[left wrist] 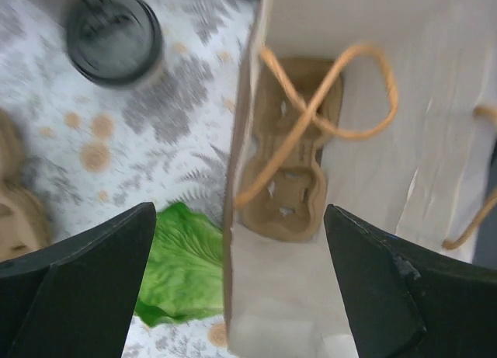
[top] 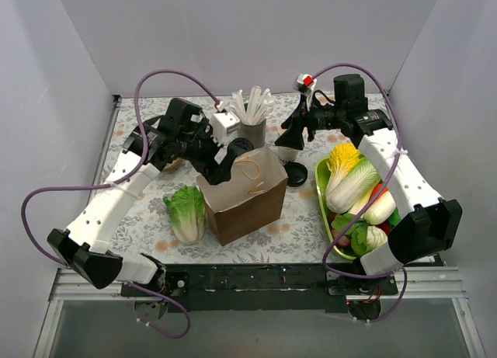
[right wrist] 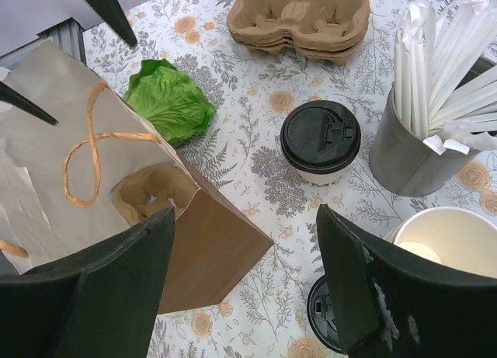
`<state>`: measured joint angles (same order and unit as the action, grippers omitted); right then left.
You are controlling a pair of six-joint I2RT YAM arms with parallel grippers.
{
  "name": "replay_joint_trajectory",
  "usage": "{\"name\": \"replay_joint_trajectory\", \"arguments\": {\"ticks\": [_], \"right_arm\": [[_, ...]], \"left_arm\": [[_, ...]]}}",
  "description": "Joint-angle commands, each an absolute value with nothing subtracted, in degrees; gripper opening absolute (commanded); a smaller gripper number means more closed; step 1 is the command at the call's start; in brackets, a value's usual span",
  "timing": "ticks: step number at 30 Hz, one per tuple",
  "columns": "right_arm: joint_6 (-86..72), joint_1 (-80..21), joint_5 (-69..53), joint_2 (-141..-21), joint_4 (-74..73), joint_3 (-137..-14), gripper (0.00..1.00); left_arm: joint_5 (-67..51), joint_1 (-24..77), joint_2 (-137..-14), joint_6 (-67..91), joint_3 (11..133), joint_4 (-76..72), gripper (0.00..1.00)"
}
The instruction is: Pack the takeout coffee
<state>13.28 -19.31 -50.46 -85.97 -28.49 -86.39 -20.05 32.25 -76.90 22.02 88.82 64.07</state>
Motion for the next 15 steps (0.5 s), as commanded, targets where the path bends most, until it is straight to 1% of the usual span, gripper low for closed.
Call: {"name": "replay_joint_trajectory", "arguments": {"ticks": [1, 2, 3, 5, 6, 7, 9, 12, 15], "right_arm": [[13.18, -19.42, -52.74, -85.87, -25.40, -85.70, 0.81], [13.27, -19.51, -52.56, -85.78, -25.49, -85.69, 0.81], [13.27, -19.42, -52.56, -85.61, -25.49, -85.43, 0.81], [13.01, -19.42, -52.47, -85.34, -25.05, -85.17, 0.81], [13.09, -19.42, -52.38, -84.91, -24.96, -85.08, 0.81], [13.27, -19.42, -52.21, -84.82, -24.61, -84.82, 0.81], [13.45, -19.42, -52.03, -84.64, -24.70, -84.64, 0.81], [13.45, -19.42, -52.29, -84.81, -25.14, -84.55, 0.81], [13.45, -19.34, -52.12, -84.11, -25.05, -84.03, 0.82]], "left_arm": [[-17.41, 30.16, -76.28, 22.84, 104.38, 61.09, 0.92], [-16.88, 27.97, -76.81, 23.46, 106.59, 61.00, 0.93], [-13.22, 26.56, -76.73, 24.42, 107.57, 59.17, 0.94], [-9.68, 21.57, -75.51, 26.10, 103.64, 55.31, 0.96], [-6.62, 20.14, -73.67, 26.02, 100.23, 54.50, 0.97], [-6.16, 19.00, -73.04, 26.10, 94.80, 54.58, 0.96], [-5.28, 15.83, -72.16, 27.41, 88.62, 56.15, 0.97], [-3.34, 13.89, -74.26, 32.95, 80.26, 61.69, 0.97], [-2.20, 12.14, -75.67, 35.68, 71.65, 63.02, 0.98]]}}
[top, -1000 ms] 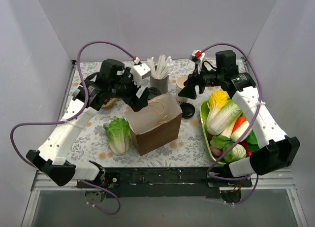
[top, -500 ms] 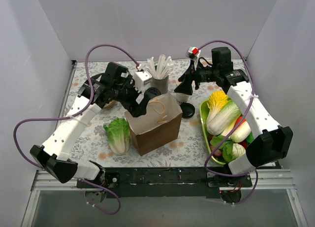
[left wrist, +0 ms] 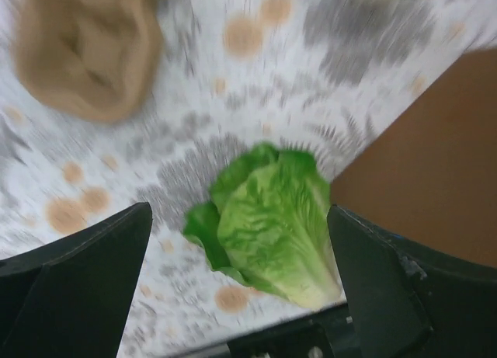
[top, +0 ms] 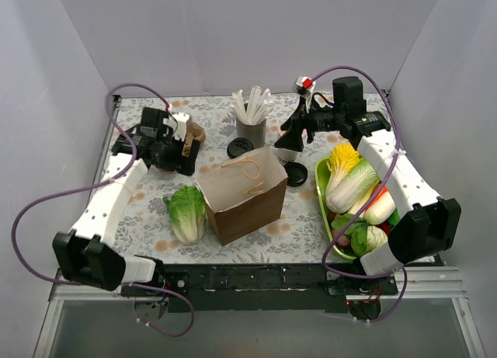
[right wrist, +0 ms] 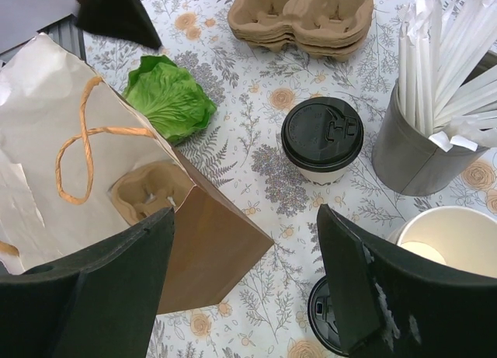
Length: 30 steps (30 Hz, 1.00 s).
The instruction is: Pack the takeout coffee
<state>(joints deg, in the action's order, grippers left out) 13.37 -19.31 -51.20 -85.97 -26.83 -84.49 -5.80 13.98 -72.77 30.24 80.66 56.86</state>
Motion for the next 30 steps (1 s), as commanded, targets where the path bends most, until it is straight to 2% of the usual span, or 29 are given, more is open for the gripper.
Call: {"name": "replay_joint_trajectory", "arguments": {"ticks": [1, 5, 8, 9, 11, 12, 13, 15, 16, 18, 25, 30], "right_arm": [[13.45, -19.42, -51.77, -83.94, -25.14, -83.85, 0.82], [13.97, -19.34, -51.94, -83.15, -25.84, -82.27, 0.82], [14.06, -19.34, -52.21, -82.79, -25.58, -81.48, 0.82], [13.89, -19.25, -52.21, -82.79, -25.05, -81.21, 0.82], [13.62, -19.34, -52.21, -82.79, -24.61, -81.04, 0.82], [13.54, -19.42, -52.12, -82.88, -24.44, -81.21, 0.82], [13.62, -19.34, -52.12, -82.97, -24.43, -81.30, 0.82], [13.88, -19.34, -51.94, -83.06, -24.78, -81.39, 0.82], [14.23, -19.34, -51.86, -82.97, -25.05, -81.39, 0.82], [14.41, -19.34, -51.59, -82.62, -25.14, -81.04, 0.82], [14.15, -19.34, -52.12, -82.18, -24.87, -79.80, 0.82], [14.85, -19.25, -53.08, -83.76, -25.57, -81.12, 0.82]], "left_arm": [[-1.68, 11.78, -75.67, 35.60, 69.80, 62.76, 0.98], [-0.97, 10.64, -78.21, 35.24, 64.16, 62.84, 0.93], [1.82, 10.46, -79.10, 34.11, 64.43, 62.40, 0.84], [2.11, 10.46, -80.32, 33.67, 63.12, 62.92, 0.75], [0.98, 10.46, -81.99, 32.17, 61.44, 66.07, 0.66], [-3.04, 10.46, -83.39, 31.56, 60.74, 67.31, 0.58], [-4.38, 10.37, -83.50, 31.38, 59.78, 68.02, 0.43], [-5.36, 10.37, -82.62, 30.68, 59.33, 68.82, 0.29], [-4.49, 10.37, -81.66, 30.24, 59.24, 69.08, 0.14], [-1.25, 10.37, -80.69, 27.70, 59.15, 69.61, 0.02], [18.79, 9.14, -72.34, 12.85, 60.91, 65.93, 0.00], [21.36, 8.35, -70.92, 8.43, 60.56, 63.37, 0.00]]}}
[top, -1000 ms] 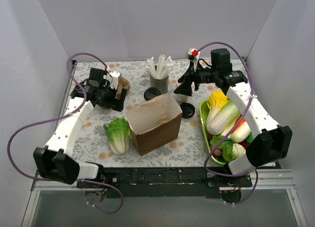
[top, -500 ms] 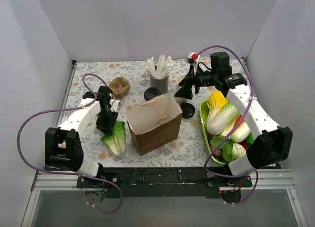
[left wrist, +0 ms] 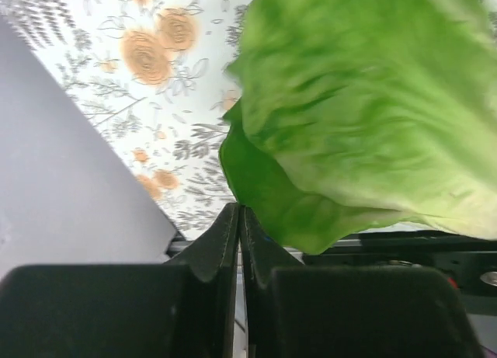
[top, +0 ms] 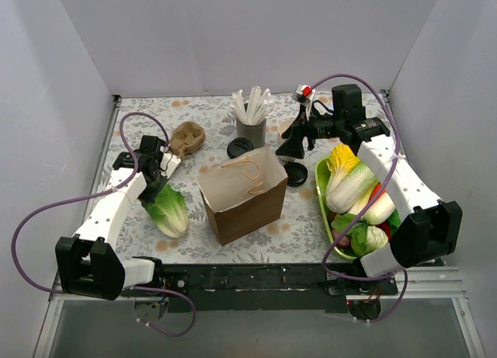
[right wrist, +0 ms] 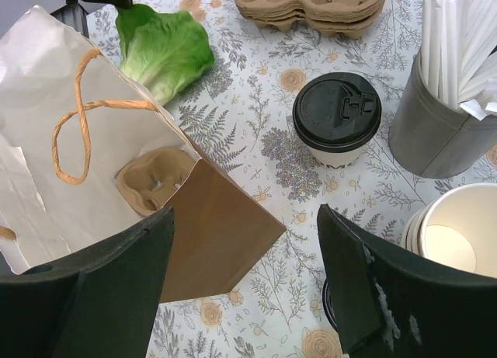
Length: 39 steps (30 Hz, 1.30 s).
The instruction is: Pack the takeout coffee
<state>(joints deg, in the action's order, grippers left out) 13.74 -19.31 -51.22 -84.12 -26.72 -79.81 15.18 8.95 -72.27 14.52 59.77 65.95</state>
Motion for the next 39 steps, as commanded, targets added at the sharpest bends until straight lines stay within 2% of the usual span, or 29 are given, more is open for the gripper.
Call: {"name": "replay_joint_trajectory", "arguments": {"ticks": [1, 4, 7, 8, 9, 10, 12, 13, 15, 16, 20, 25, 32, 34, 35, 37, 38, 39], "right_arm": [[15.20, -19.25, -53.26, -84.02, -25.84, -81.47, 0.82], [16.43, -19.07, -53.44, -85.16, -26.80, -83.49, 0.82], [16.09, -18.72, -53.53, -85.52, -26.20, -83.85, 0.82], [15.82, -18.72, -53.61, -85.26, -25.93, -83.50, 0.82], [15.56, -18.55, -53.70, -85.17, -25.67, -83.15, 0.82], [15.12, -18.46, -53.79, -84.90, -25.23, -82.19, 0.82], [14.68, -18.28, -53.96, -84.38, -24.87, -81.39, 0.82], [14.59, -18.28, -54.14, -84.20, -24.70, -80.86, 0.82], [14.50, -18.19, -53.79, -83.67, -24.61, -80.60, 0.82], [14.59, -18.11, -53.53, -83.50, -24.70, -80.42, 0.82], [14.94, -17.75, -52.82, -82.44, -24.96, -79.81, 0.82], [15.03, -17.23, -52.82, -81.83, -25.14, -79.19, 0.82], [15.03, -17.14, -52.56, -81.65, -24.79, -78.49, 0.82], [15.03, -17.05, -52.65, -81.74, -24.70, -78.40, 0.82], [14.94, -16.96, -52.73, -81.65, -24.61, -78.40, 0.82], [14.85, -17.05, -52.65, -81.83, -24.61, -78.49, 0.82], [15.03, -17.05, -52.65, -81.91, -24.87, -78.66, 0.82], [15.20, -17.14, -52.65, -81.91, -24.96, -78.84, 0.82]], "left_arm": [[20.92, 8.35, -71.45, 8.96, 60.73, 63.46, 0.10], [19.08, 8.35, -74.70, 12.20, 64.50, 64.51, 0.27], [15.93, 8.35, -77.25, 15.80, 74.23, 64.07, 0.65], [13.04, 8.35, -77.78, 16.78, 77.75, 64.33, 0.68], [2.39, 8.35, -78.22, 17.57, 81.52, 64.86, 0.70], [-3.28, 8.35, -78.14, 18.27, 88.44, 64.78, 0.73], [-15.15, 8.35, -77.52, 20.99, 93.75, 63.20, 0.78], [-25.30, 8.35, -76.91, 21.61, 96.82, 62.41, 0.79], [-33.88, 8.61, -76.47, 23.20, 98.69, 59.77, 0.81], [-39.76, 8.96, -76.46, 23.64, 99.31, 59.24, 0.81], [-44.73, 13.35, -80.85, 20.76, 102.57, 65.63, 0.81], [-41.40, 20.29, -82.44, 13.90, 99.94, 71.18, 0.79], [-34.20, 24.08, -84.29, 14.50, 95.89, 70.05, 0.70], [-32.27, 24.52, -84.81, 13.80, 95.02, 70.22, 0.63], [-31.91, 24.78, -84.81, 13.10, 94.75, 70.22, 0.52], [-32.08, 24.96, -84.73, 12.05, 94.83, 71.01, 0.40], [-32.17, 24.96, -84.55, 11.43, 95.79, 72.23, 0.30], [-32.08, 24.96, -84.46, 10.29, 96.32, 73.03, 0.25]]}}
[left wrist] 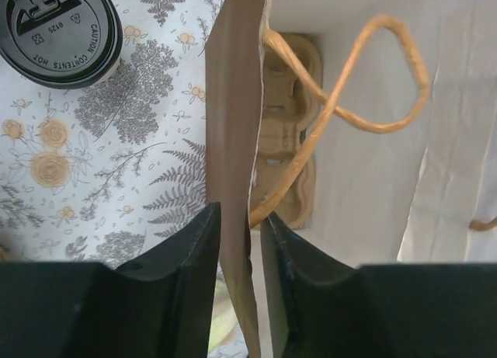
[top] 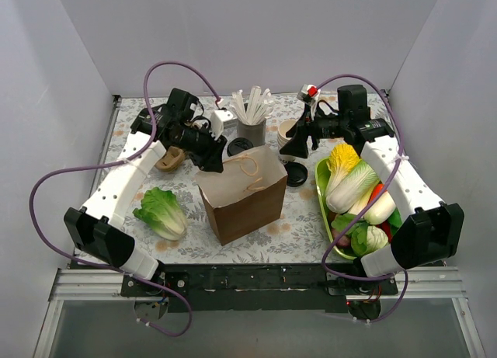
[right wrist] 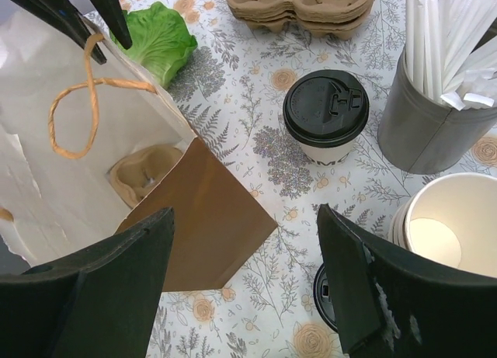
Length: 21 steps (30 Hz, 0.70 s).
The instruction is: Pack the takeout coffee
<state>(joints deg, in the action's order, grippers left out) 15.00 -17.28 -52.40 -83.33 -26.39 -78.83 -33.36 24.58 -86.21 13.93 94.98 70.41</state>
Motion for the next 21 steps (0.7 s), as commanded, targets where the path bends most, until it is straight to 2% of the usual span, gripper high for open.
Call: {"name": "replay_joint_trajectory", "arguments": {"ticks": [1, 2, 6, 10, 15, 21], "right_arm": [[15.64, -17.05, -52.65, -81.83, -25.22, -78.84, 0.82], [16.08, -17.14, -52.65, -81.83, -25.49, -78.75, 0.82], [18.54, -17.14, -51.95, -81.91, -26.36, -77.96, 0.82], [20.38, -17.14, -51.50, -82.79, -27.16, -77.87, 0.81], [21.71, -17.14, -51.77, -85.51, -28.30, -79.10, 0.80], [22.59, -17.40, -51.42, -88.06, -29.00, -81.56, 0.80]], "left_arm": [[-31.21, 24.96, -84.20, 9.33, 96.94, 73.99, 0.19], [-30.42, 24.96, -83.59, 8.27, 97.90, 76.18, 0.10], [-24.36, 24.96, -79.12, 2.91, 98.17, 77.52, 0.00], [-17.68, 24.96, -75.07, -6.65, 98.09, 79.01, 0.00], [-16.00, 25.05, -70.14, -12.92, 95.36, 78.75, 0.00], [-15.29, 25.75, -63.91, -19.59, 85.36, 78.66, 0.00]]}}
